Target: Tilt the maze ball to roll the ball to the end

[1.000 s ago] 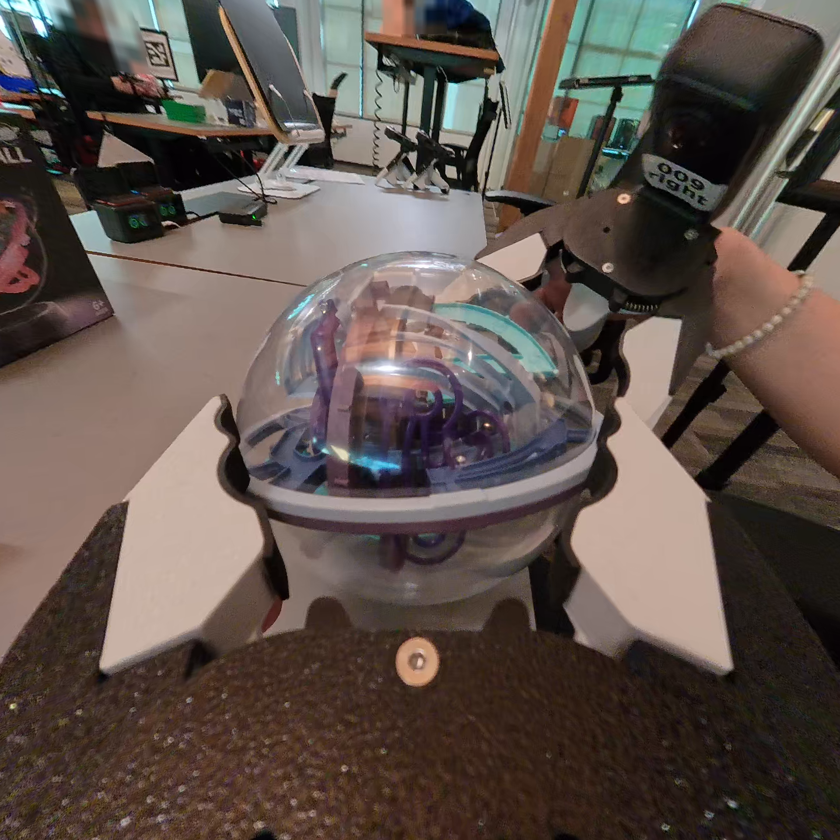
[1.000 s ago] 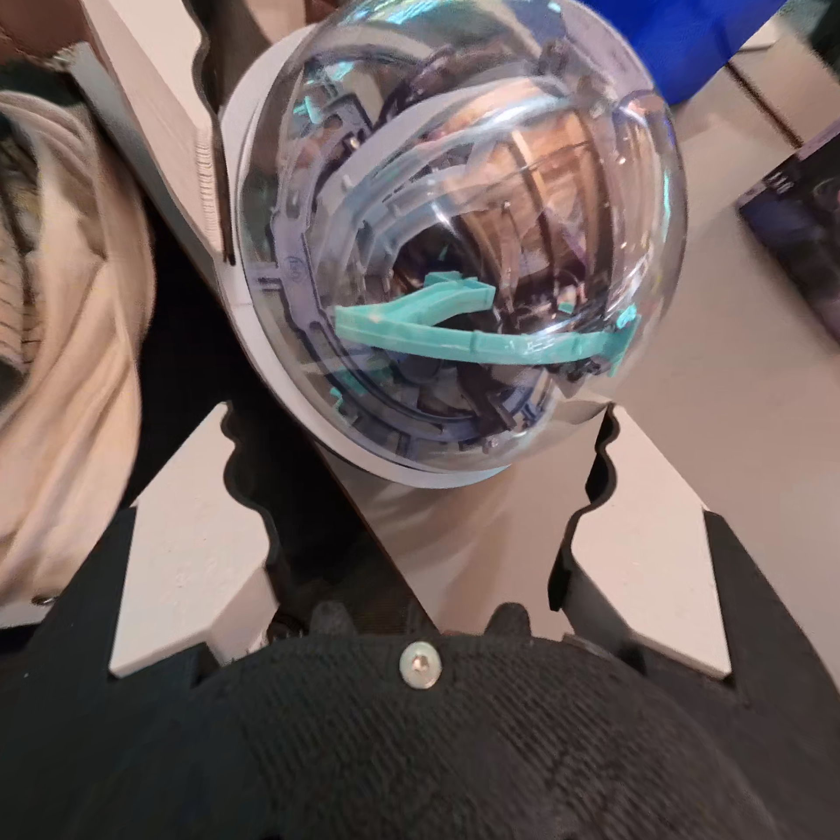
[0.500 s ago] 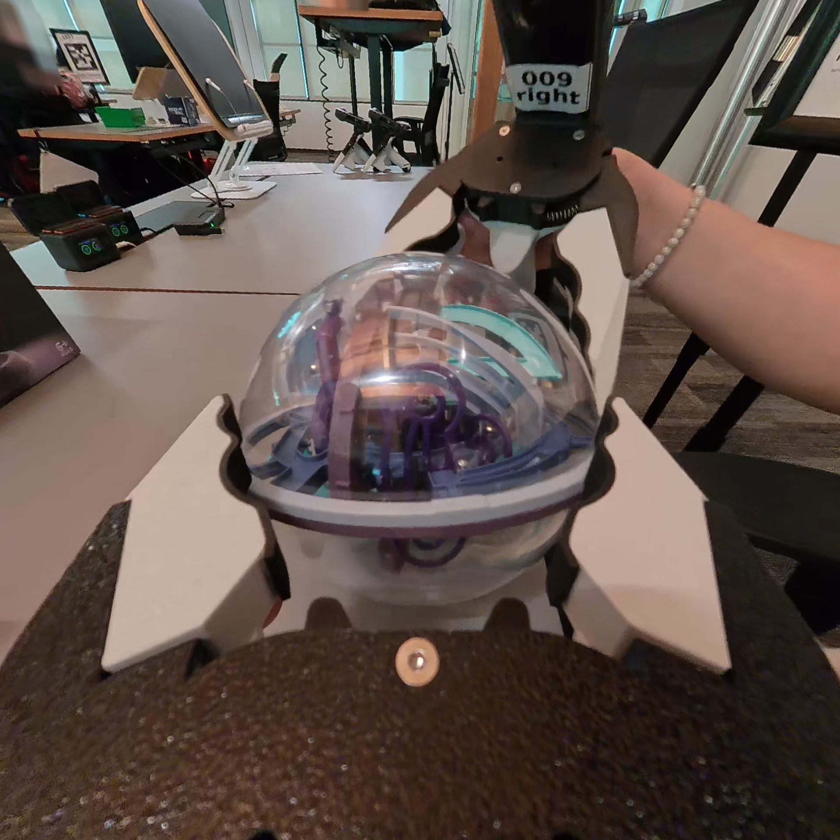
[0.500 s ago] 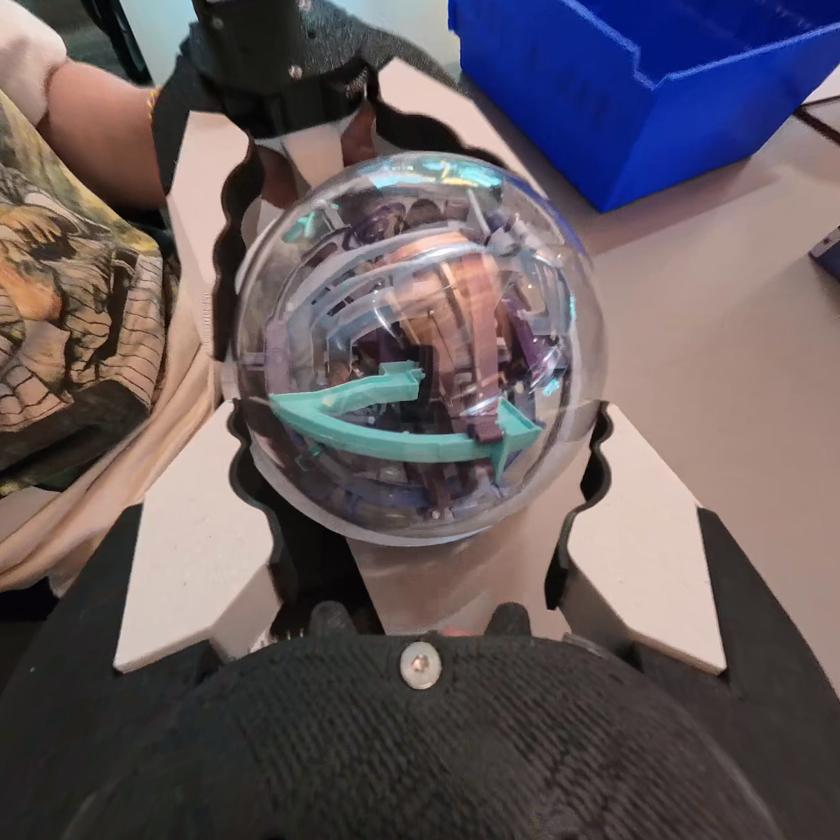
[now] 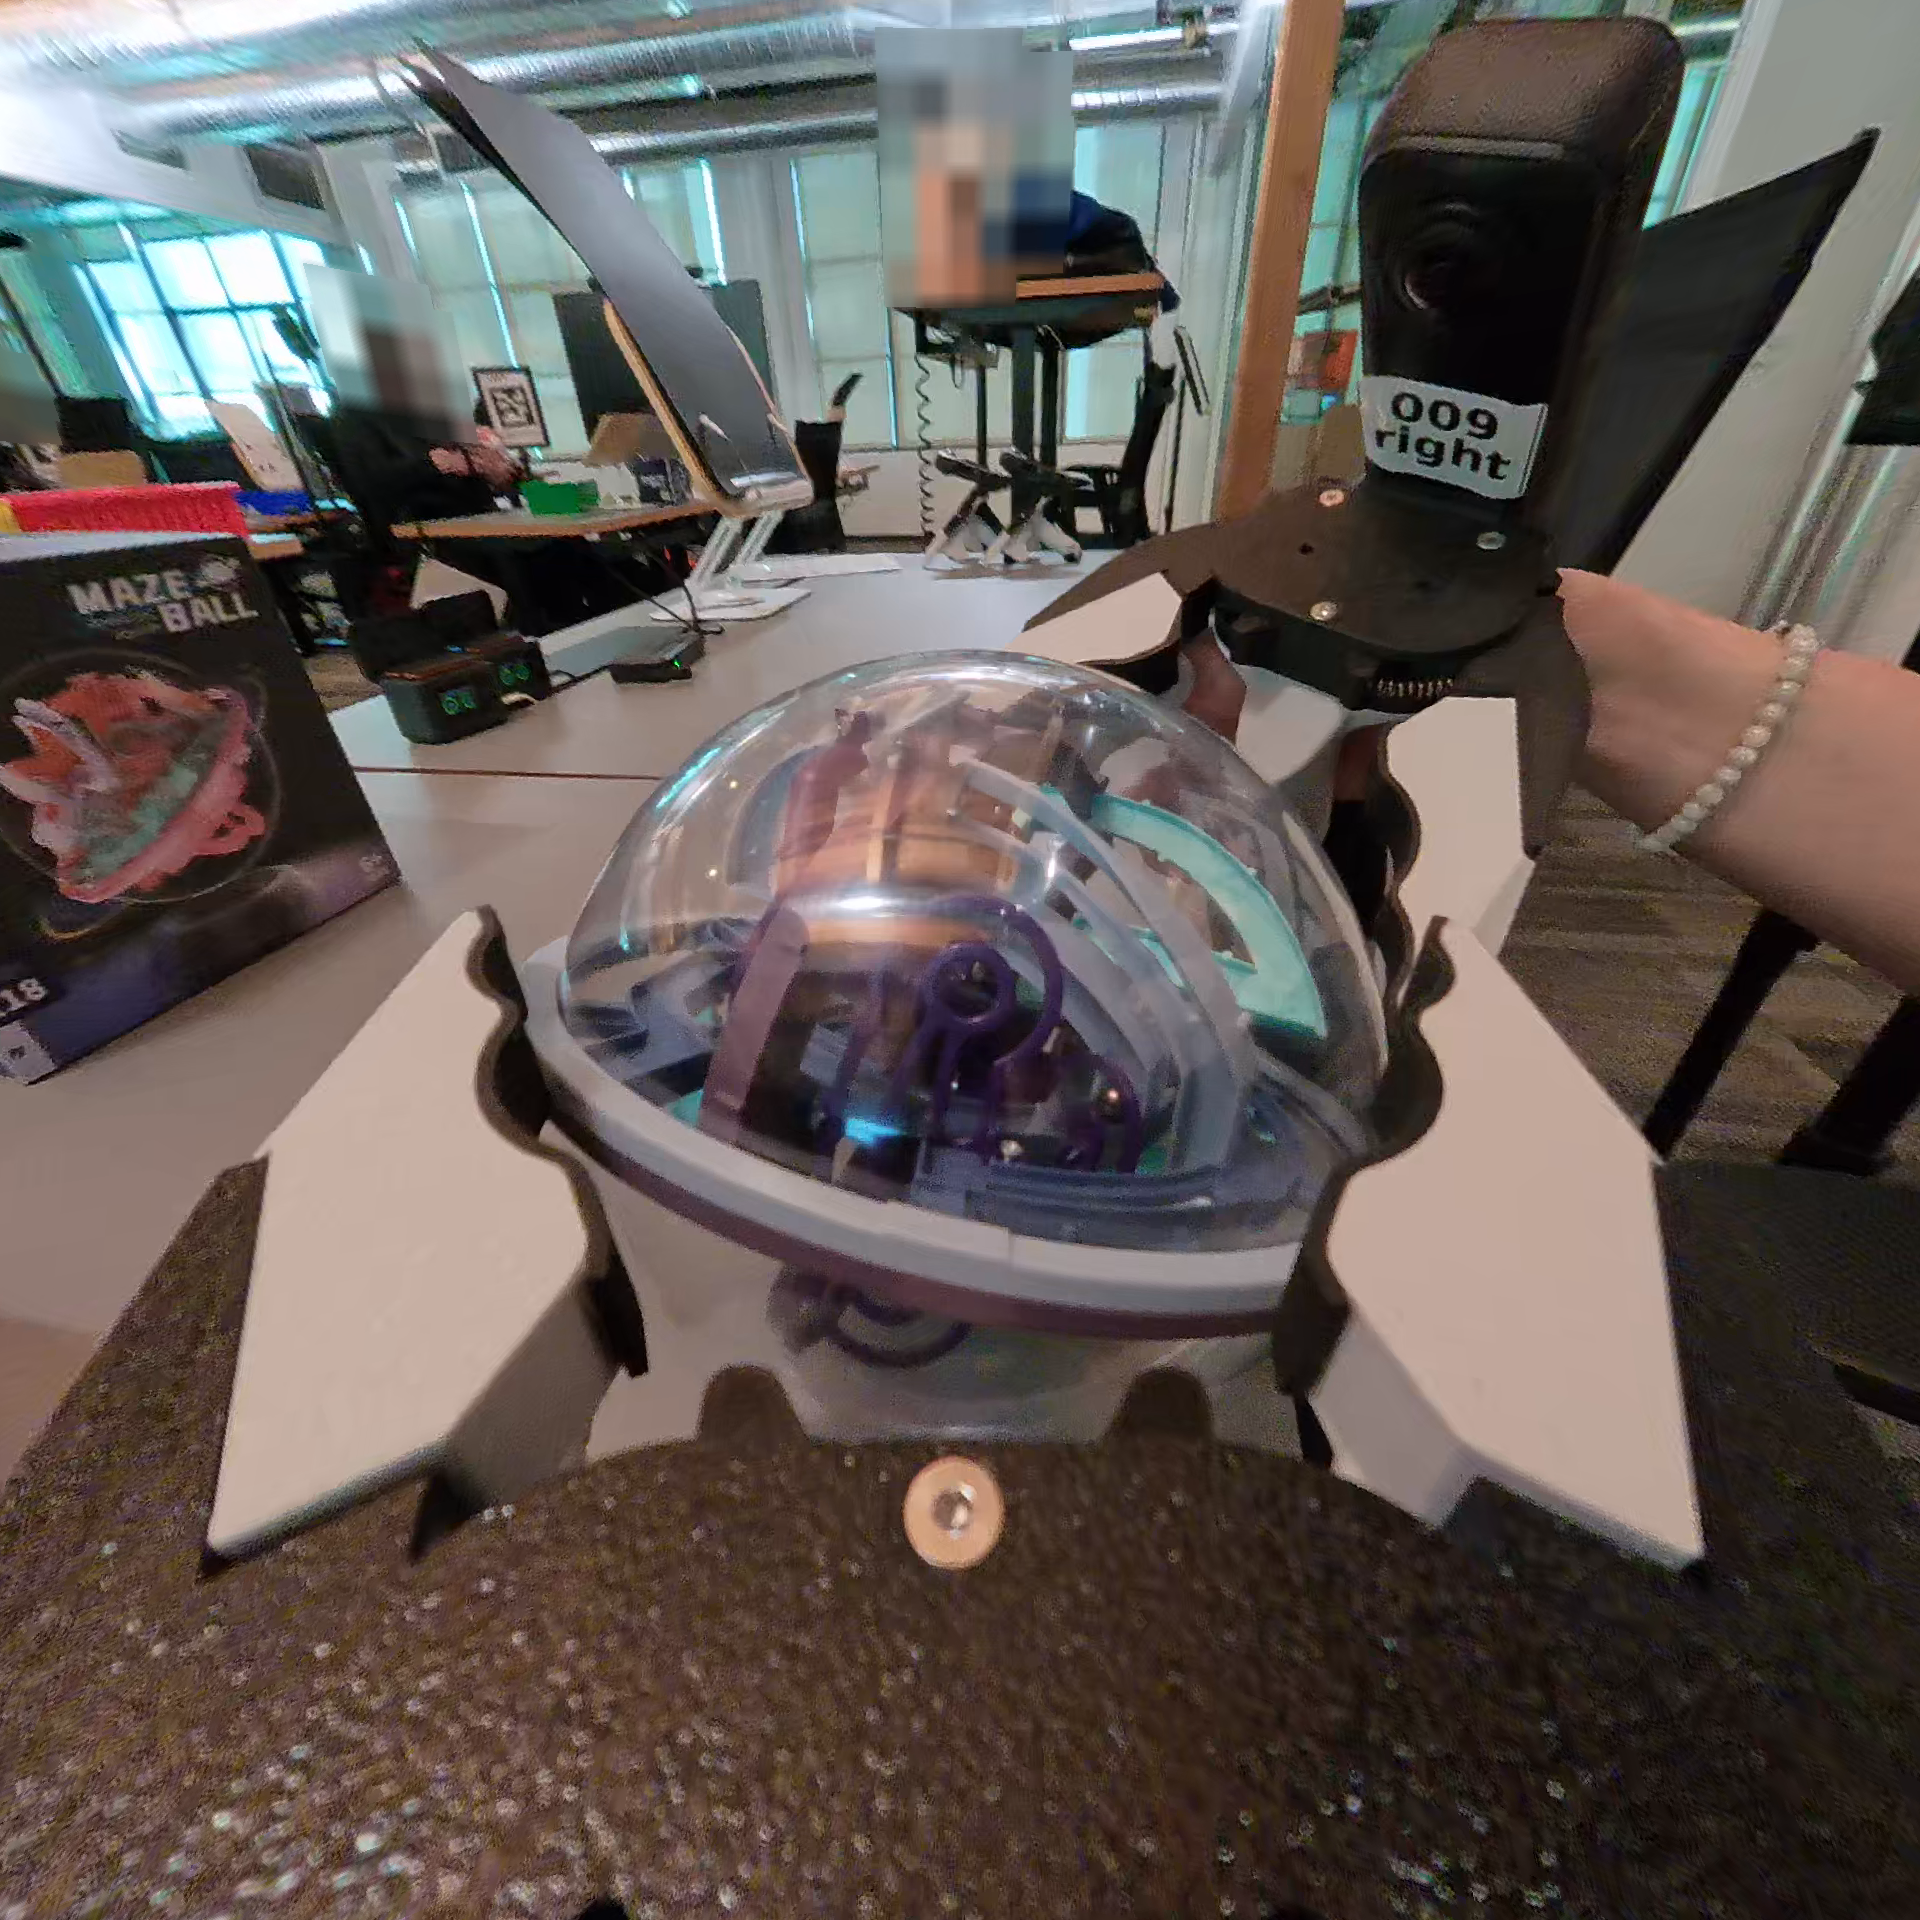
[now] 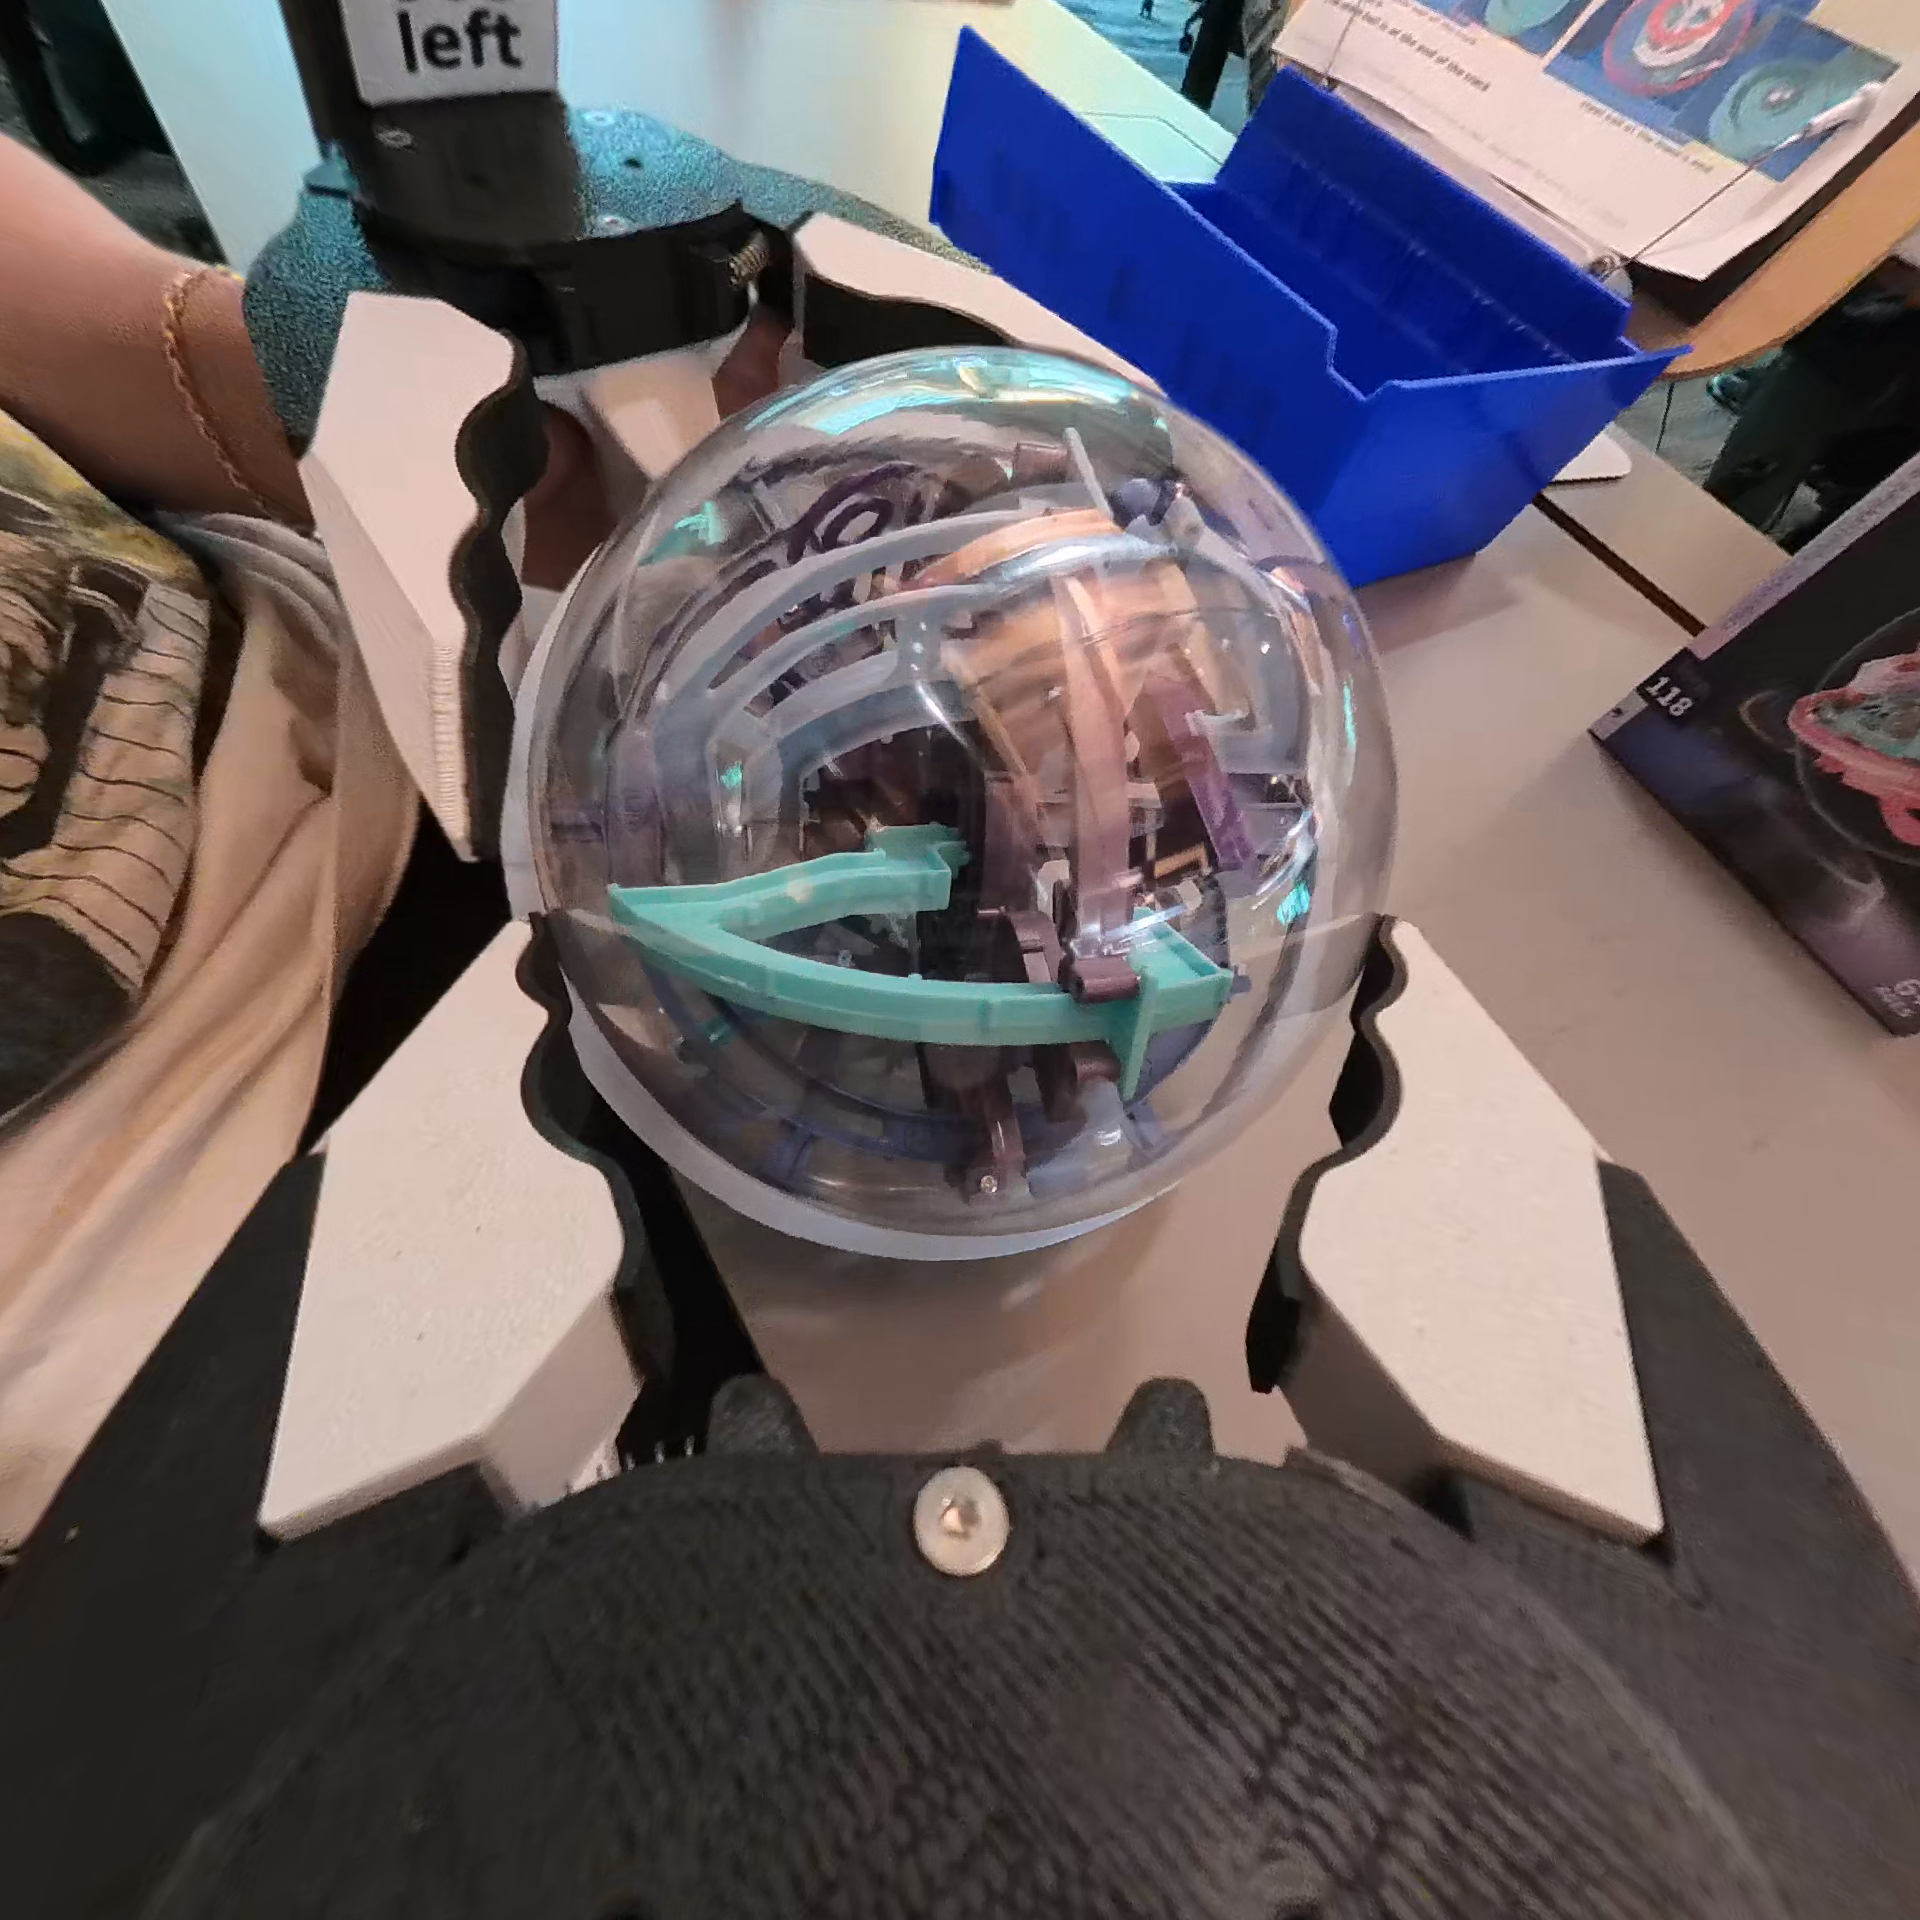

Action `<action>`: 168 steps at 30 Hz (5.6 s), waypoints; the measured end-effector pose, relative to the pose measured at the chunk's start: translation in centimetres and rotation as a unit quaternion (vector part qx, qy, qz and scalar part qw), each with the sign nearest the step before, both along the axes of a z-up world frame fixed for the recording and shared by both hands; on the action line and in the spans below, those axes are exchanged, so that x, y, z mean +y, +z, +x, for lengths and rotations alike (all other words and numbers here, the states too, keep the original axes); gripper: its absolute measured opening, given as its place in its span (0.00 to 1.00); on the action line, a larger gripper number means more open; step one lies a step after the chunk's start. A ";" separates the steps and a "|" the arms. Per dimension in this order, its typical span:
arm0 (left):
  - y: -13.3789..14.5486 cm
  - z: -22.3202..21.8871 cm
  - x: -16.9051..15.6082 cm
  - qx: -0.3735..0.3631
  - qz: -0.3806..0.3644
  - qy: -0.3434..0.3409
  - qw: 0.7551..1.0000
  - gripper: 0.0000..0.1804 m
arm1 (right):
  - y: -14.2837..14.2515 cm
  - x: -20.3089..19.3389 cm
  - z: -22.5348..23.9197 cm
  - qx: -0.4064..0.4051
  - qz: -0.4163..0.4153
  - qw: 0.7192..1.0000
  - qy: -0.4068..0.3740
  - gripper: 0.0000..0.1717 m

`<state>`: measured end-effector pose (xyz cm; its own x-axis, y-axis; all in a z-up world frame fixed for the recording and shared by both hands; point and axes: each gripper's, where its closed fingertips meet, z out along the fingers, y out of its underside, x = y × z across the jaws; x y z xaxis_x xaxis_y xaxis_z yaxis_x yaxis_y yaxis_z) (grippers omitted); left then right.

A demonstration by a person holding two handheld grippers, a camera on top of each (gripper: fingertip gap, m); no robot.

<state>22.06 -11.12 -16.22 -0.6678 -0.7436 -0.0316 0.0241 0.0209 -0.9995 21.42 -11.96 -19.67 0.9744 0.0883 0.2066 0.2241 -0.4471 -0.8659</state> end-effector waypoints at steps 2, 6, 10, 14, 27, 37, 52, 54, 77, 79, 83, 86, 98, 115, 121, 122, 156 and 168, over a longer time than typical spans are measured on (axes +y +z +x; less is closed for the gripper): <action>0.0 -0.2 0.1 -0.008 -0.006 0.013 1.000 0.87 | 0.1 0.2 -0.2 -0.003 0.007 1.000 0.004 0.85; 0.8 -0.2 1.0 0.005 -0.080 0.053 0.995 0.87 | 0.3 0.8 -0.5 -0.012 0.023 1.000 0.010 0.85; 0.9 -0.3 2.0 -0.026 -0.110 0.101 0.988 0.87 | -0.3 0.6 0.0 -0.022 0.004 1.000 0.002 0.82; 1.2 -0.3 2.1 -0.037 -0.118 0.102 0.987 0.85 | -1.8 0.2 0.4 -0.041 -0.035 0.999 -0.007 0.79; 0.0 0.4 2.1 0.038 -0.131 0.076 0.988 0.86 | -1.9 0.1 0.5 -0.031 -0.028 0.999 -0.016 0.79; -0.9 0.5 2.2 0.080 -0.115 0.073 0.987 0.87 | -2.1 0.0 0.6 -0.048 -0.056 0.997 -0.015 0.80; -1.2 0.0 1.3 0.046 -0.051 0.068 0.995 0.87 | -1.1 -1.1 1.5 -0.085 -0.097 0.992 0.000 0.81; -1.2 0.0 1.2 0.047 -0.051 0.064 0.996 0.87 | -0.3 -1.4 1.8 -0.069 -0.099 0.993 0.010 0.82; -1.1 -0.9 0.5 0.001 -0.003 -0.004 1.000 0.87 | -0.9 0.7 -0.4 0.045 -0.054 0.994 0.085 0.87; -1.2 -0.9 0.6 0.014 -0.010 0.000 1.000 0.87 | -1.4 0.6 -0.4 0.028 -0.064 0.995 0.073 0.88; -1.2 -0.9 0.7 0.034 -0.032 0.009 0.999 0.87 | -2.2 0.7 -0.4 0.028 -0.068 0.996 0.053 0.90; -1.2 -0.9 0.8 0.041 -0.038 0.002 0.998 0.88 | -2.3 0.8 -0.6 0.037 -0.054 0.997 0.043 0.91; -1.9 -0.9 1.2 0.107 -0.002 -0.064 0.992 0.87 | -1.7 1.6 -0.7 0.055 0.018 0.998 -0.005 0.90; -2.4 -2.3 0.4 0.087 0.120 -0.143 0.979 0.87 | -1.7 0.5 -1.5 -0.033 0.026 0.996 -0.084 0.89; -2.7 -2.8 0.4 0.074 0.164 -0.162 0.970 0.87 | -1.8 0.4 -1.8 -0.081 0.028 0.990 -0.114 0.90; -2.7 -2.9 0.3 0.072 0.172 -0.164 0.969 0.87 | -1.8 0.3 -1.8 -0.087 0.027 0.989 -0.120 0.90; -3.3 -3.0 16.3 0.153 0.260 -0.081 0.950 0.87 | -2.3 16.3 -1.7 -0.076 0.022 0.995 -0.065 0.90; -3.3 -7.2 28.9 0.190 0.253 0.049 0.947 0.87 | -2.4 29.1 -5.6 -0.078 0.023 0.995 0.061 0.90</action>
<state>14.85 17.74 -19.54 -0.6305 -0.7566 -0.1731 -0.3618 0.4838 -0.7969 15.78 17.14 -22.11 0.9132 0.1902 0.3605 0.4068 -0.3686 -0.8358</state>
